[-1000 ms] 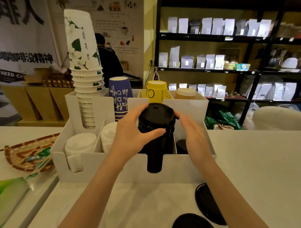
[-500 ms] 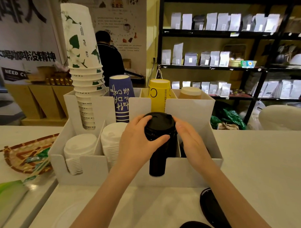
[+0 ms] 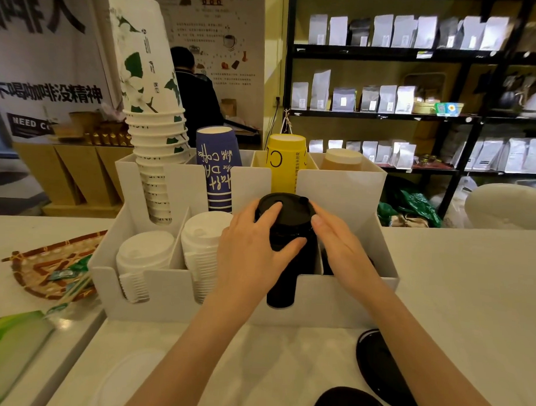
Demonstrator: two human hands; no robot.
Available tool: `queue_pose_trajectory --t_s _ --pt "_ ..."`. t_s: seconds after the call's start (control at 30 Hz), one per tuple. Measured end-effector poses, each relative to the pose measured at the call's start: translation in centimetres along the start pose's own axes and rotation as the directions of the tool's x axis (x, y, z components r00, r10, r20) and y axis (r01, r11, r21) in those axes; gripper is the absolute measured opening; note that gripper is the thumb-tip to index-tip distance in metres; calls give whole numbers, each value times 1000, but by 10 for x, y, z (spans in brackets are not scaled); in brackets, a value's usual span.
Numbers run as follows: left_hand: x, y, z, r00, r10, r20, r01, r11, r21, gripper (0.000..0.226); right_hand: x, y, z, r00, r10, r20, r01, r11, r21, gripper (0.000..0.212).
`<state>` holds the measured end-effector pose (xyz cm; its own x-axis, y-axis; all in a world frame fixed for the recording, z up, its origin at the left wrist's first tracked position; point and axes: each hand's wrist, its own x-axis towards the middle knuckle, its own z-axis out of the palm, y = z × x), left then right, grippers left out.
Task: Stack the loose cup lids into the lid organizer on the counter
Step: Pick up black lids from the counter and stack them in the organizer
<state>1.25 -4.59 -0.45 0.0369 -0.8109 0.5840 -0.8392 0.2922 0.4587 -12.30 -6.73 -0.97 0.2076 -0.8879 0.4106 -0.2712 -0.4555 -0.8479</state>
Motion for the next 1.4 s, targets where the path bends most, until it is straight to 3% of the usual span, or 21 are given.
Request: queue_pose_trajectory --t_s 0.13,0.23,0.37,0.6,0.7,0.77,0.93,1.03,1.17,1.27,1.33,1.4 --pt "6 -5 -9 996 15 91 -3 990 -138 66 -1 -4 -1 992 -94 -81 87 992 -89 22" --pt "9 -10 -16 983 32 181 7 978 -207 67 -3 0 0 985 -113 -131 80 970 -229 43" --pt "10 -15 -20 971 40 235 20 969 -247 67 -5 1 1 981 -114 -157 69 960 -270 48" --pt "10 -16 -18 967 51 248 7 973 -230 67 -7 5 2 981 -121 -152 70 948 -310 43" --pt "9 -16 -18 966 56 251 5 972 -236 67 -11 2 -4 996 -69 -55 51 959 -277 38" --pt "7 -16 -17 967 51 248 9 971 -239 67 -18 -4 -12 1000 -8 6 9 969 -247 46" --pt "6 -15 -13 962 18 271 25 988 -153 67 -58 -8 -37 995 -69 -74 45 958 -283 58" --pt "2 -11 -11 966 33 257 -14 997 -77 65 -89 5 -49 992 -104 -72 63 901 -430 56" --pt "-9 9 -6 989 99 108 -102 995 22 60 -126 27 -62 997 -32 -70 -14 817 -576 51" --pt "-24 33 -2 982 190 -2 -189 979 -76 54 -148 47 -70 993 104 -62 -119 735 -667 67" --pt "-37 47 3 966 256 -14 -255 954 -157 49 -159 54 -73 977 200 -73 -196 712 -675 58" --pt "-50 57 11 958 282 59 -260 933 -248 44 -163 56 -74 963 254 -91 -253 727 -638 50"
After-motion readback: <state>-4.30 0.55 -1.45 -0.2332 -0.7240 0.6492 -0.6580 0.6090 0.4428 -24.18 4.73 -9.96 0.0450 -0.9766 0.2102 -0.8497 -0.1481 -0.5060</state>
